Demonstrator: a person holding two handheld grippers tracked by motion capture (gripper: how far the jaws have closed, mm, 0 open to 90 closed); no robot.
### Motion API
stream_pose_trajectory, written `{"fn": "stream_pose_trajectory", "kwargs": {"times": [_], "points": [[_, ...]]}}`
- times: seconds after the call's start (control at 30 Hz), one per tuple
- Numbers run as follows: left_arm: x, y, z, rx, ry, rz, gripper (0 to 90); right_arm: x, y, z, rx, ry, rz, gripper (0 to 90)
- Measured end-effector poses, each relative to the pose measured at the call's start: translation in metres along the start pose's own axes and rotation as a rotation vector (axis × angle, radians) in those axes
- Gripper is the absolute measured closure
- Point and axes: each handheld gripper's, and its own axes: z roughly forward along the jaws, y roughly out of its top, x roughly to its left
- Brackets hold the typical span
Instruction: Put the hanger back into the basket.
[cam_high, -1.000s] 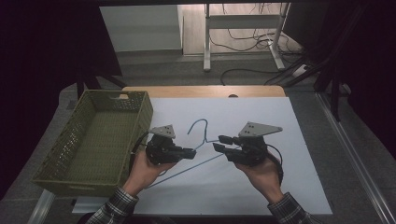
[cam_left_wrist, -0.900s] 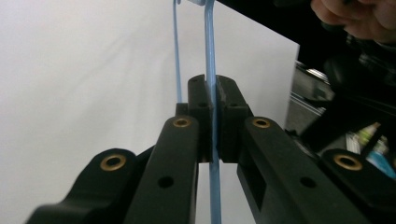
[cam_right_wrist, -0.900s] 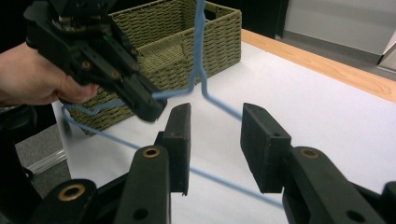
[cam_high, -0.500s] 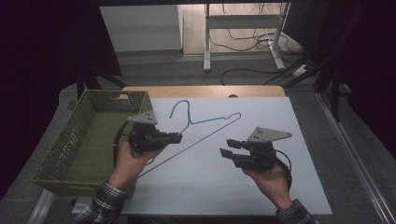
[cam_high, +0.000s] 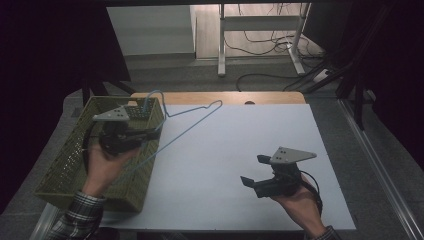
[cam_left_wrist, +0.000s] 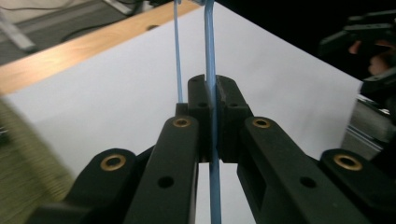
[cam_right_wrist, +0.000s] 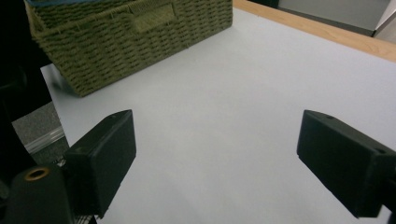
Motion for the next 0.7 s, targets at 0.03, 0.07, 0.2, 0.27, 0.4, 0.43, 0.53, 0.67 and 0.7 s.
{"fn": "stream_pose_trajectory", "kwargs": {"times": [0.03,0.07,0.2,0.27,0.4,0.43,0.53,0.67,0.7], "points": [[0.003,-0.001,-0.005,-0.004,0.017,-0.004,87.0,-0.001,-0.002,-0.002,-0.001,-0.001,0.002,9.9],[0.005,-0.003,-0.009,-0.008,0.024,-0.008,87.0,-0.002,-0.004,-0.003,-0.005,0.000,0.008,9.6],[0.018,-0.011,-0.030,-0.023,0.064,-0.017,87.0,-0.002,-0.012,-0.008,0.011,-0.013,0.006,6.4],[0.025,-0.015,-0.038,-0.027,0.089,-0.021,87.0,-0.002,-0.017,-0.011,0.021,-0.019,0.001,3.8],[0.037,-0.024,-0.053,-0.038,0.134,-0.041,87.0,-0.004,-0.028,-0.018,0.025,-0.018,0.017,2.5],[0.044,-0.030,-0.061,-0.044,0.157,-0.053,87.0,-0.005,-0.032,-0.022,0.025,-0.024,0.023,2.4],[0.049,-0.035,-0.066,-0.050,0.172,-0.062,87.0,-0.007,-0.036,-0.026,0.026,-0.032,0.034,2.3],[0.062,-0.047,-0.077,-0.048,0.215,-0.081,87.0,-0.011,-0.044,-0.033,0.024,-0.043,0.052,2.3],[0.065,-0.050,-0.079,-0.048,0.222,-0.086,87.0,-0.012,-0.046,-0.034,0.026,-0.047,0.057,2.3]]}}
